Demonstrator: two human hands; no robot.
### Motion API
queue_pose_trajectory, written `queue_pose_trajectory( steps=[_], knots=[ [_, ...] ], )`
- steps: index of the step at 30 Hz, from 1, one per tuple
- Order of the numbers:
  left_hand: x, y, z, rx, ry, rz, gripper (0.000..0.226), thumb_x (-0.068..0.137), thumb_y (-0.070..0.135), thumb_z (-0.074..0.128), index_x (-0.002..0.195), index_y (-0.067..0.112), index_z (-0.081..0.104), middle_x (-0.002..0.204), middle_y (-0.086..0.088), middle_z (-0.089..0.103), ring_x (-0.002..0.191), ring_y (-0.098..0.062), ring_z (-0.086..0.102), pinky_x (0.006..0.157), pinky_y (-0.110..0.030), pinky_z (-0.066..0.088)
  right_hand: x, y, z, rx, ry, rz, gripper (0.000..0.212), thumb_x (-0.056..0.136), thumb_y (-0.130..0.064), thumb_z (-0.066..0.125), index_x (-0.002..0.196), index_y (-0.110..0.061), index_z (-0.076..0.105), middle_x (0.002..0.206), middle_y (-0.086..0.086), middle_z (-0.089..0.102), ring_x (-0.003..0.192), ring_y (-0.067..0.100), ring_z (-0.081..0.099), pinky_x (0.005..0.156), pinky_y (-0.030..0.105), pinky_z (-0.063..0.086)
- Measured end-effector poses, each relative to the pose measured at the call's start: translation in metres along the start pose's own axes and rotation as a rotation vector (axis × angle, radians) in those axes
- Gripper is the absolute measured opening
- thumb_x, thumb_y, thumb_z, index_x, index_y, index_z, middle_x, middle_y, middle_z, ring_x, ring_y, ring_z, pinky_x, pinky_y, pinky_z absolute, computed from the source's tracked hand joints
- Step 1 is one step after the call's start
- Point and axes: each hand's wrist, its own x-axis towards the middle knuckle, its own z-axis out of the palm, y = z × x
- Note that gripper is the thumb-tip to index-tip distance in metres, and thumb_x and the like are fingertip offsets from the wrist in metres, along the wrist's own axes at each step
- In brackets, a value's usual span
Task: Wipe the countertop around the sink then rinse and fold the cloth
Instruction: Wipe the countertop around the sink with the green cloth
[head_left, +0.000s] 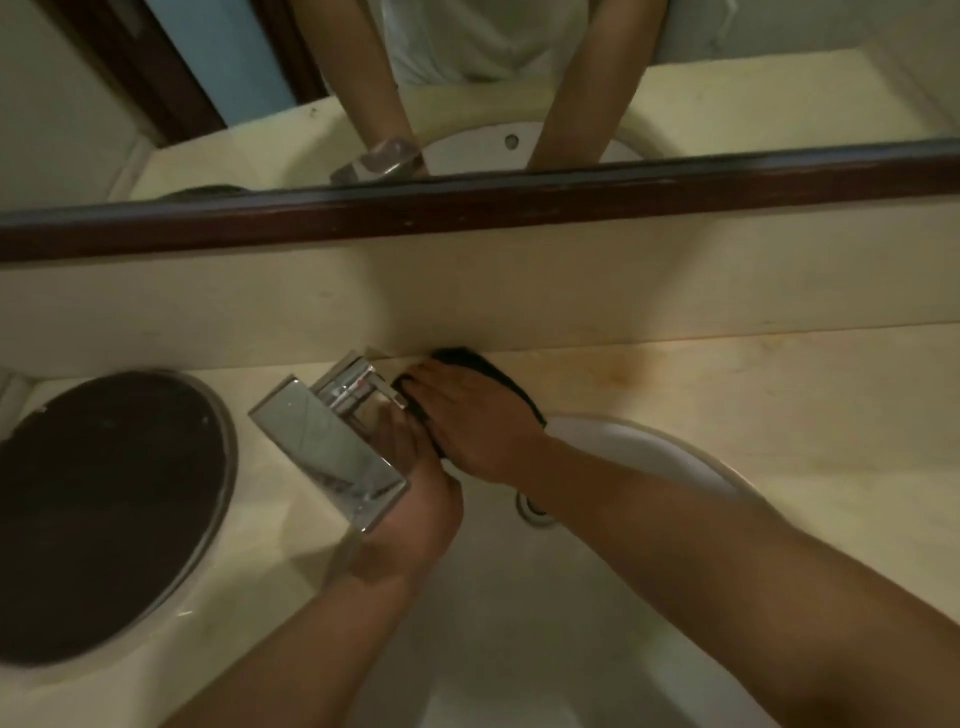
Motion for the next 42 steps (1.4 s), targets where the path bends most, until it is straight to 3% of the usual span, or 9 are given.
queue_pose_trajectory(
  steps=[3,6,9,14,17,22,33,36,42],
  knots=[
    [0.004,0.002,0.005,0.125,-0.155,-0.061,0.076,0.066,0.023,0.032,0.126,-0.020,0.049,0.139,-0.041,0.037,0.115,-0.056,0.052,0.120,-0.038,0.002,-0.001,0.004,-0.003,-0.018,-0.070,0.012,0.049,0.094,-0.030,0.042,0.135,-0.004,0.052,0.139,0.015,0.054,0.130,0.028,0.049,0.112,0.036,0.031],
    [-0.003,-0.002,0.008,0.189,-0.080,-0.003,0.085,0.066,0.027,0.034,0.136,-0.020,0.035,0.140,-0.044,0.034,0.128,-0.059,0.038,0.107,-0.064,0.029,-0.009,0.015,-0.014,-0.003,-0.192,0.069,0.053,0.093,-0.029,0.037,0.140,-0.006,0.047,0.145,0.014,0.047,0.135,0.027,0.044,0.114,0.035,0.028],
    [-0.005,-0.005,0.002,0.118,-0.081,0.007,0.085,0.069,0.024,0.039,0.142,-0.017,0.025,0.148,-0.040,0.023,0.138,-0.054,0.024,0.109,-0.066,0.025,-0.032,0.037,-0.034,-0.056,-0.260,0.137,0.056,0.092,-0.028,0.033,0.144,-0.008,0.041,0.150,0.011,0.041,0.138,0.025,0.039,0.116,0.035,0.024],
    [-0.005,0.007,-0.008,0.125,-0.198,0.042,0.068,0.067,0.011,0.052,0.122,-0.028,0.042,0.127,-0.051,0.040,0.117,-0.064,0.045,0.091,-0.072,0.040,-0.080,0.073,-0.081,-0.119,-0.306,0.208,0.053,0.097,-0.020,0.043,0.147,-0.007,0.033,0.154,0.012,0.033,0.142,0.026,0.031,0.117,0.029,0.013],
    [0.007,0.018,-0.008,0.076,-0.155,-0.048,0.080,0.075,0.031,0.035,0.135,-0.022,0.036,0.141,-0.041,0.036,0.129,-0.055,0.039,0.106,-0.061,0.035,-0.103,0.081,-0.093,-0.190,-0.216,0.288,0.051,0.094,-0.019,0.043,0.141,-0.001,0.043,0.146,0.017,0.044,0.135,0.032,0.042,0.116,0.031,0.020],
    [0.028,0.060,0.000,0.073,-0.092,-0.032,0.073,0.092,0.029,0.046,0.145,-0.014,0.022,0.152,-0.031,0.027,0.142,-0.041,0.027,0.114,-0.046,0.024,-0.126,0.057,-0.094,-0.168,-0.216,0.418,0.050,0.092,-0.017,0.046,0.139,-0.002,0.046,0.144,0.018,0.046,0.135,0.034,0.041,0.113,0.041,0.024],
    [0.035,0.051,0.018,0.245,-0.097,0.012,0.074,0.091,0.031,0.048,0.144,-0.015,0.024,0.152,-0.033,0.025,0.141,-0.045,0.023,0.113,-0.052,0.023,-0.228,0.097,-0.152,-0.279,-0.001,1.208,0.056,0.100,-0.027,0.028,0.148,0.002,0.026,0.155,0.020,0.028,0.144,0.031,0.024,0.120,0.037,0.013],
    [0.035,0.050,0.019,0.236,-0.092,0.032,0.073,0.089,0.026,0.055,0.141,-0.018,0.028,0.149,-0.036,0.028,0.139,-0.047,0.026,0.112,-0.053,0.024,-0.201,0.116,-0.145,-0.346,0.042,1.307,0.063,0.096,-0.032,0.021,0.145,0.008,0.028,0.151,0.024,0.032,0.141,0.036,0.028,0.120,0.041,0.016],
    [0.038,0.053,0.016,0.241,-0.109,0.043,0.072,0.090,0.027,0.052,0.141,-0.017,0.027,0.150,-0.035,0.026,0.140,-0.045,0.025,0.114,-0.051,0.023,-0.129,0.108,-0.114,-0.367,-0.112,1.393,0.064,0.101,-0.035,0.016,0.150,0.006,0.003,0.160,0.020,0.006,0.147,0.032,0.006,0.121,0.037,0.003]
  ],
)
